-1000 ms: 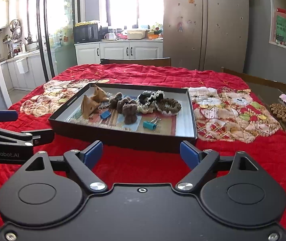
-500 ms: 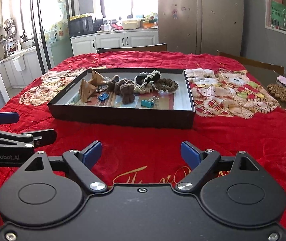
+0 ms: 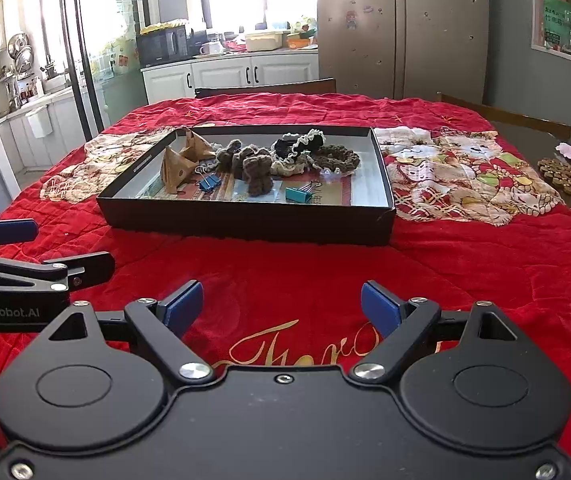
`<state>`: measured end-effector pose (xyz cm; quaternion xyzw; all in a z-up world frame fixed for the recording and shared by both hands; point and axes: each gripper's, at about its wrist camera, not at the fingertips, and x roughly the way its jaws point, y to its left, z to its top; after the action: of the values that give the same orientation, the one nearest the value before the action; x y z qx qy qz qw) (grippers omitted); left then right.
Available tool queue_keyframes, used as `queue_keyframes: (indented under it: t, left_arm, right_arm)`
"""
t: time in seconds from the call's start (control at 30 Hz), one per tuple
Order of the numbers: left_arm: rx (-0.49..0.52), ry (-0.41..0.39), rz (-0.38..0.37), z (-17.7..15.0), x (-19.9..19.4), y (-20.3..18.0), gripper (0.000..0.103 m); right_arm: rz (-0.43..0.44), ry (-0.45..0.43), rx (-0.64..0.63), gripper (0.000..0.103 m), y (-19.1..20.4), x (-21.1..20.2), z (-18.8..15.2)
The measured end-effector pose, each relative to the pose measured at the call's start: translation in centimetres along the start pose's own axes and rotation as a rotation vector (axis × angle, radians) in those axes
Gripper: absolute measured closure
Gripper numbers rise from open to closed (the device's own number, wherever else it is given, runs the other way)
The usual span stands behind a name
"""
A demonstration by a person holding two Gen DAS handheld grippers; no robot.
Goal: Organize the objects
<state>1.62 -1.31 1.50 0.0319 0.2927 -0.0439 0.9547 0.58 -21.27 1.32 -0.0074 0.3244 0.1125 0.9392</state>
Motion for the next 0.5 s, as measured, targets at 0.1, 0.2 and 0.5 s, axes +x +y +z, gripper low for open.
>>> queue_keyframes:
  t: [0.1,0.2,0.5]
  left_arm:
    - [-0.005,0.005,-0.001,-0.06,0.07,0.08,0.000]
    - [-0.005,0.008,0.000,-0.08,0.09,0.03,0.000]
    - [-0.005,0.008,-0.003,-0.12,0.11,-0.05,0.000]
  right_arm:
    - [-0.001,0.004,0.002,0.017,-0.02,0.03,0.05]
    - [0.000,0.003,0.000,0.017,0.00,0.02,0.05]
    - [0.002,0.005,0.001,0.017,0.03,-0.07,0.00]
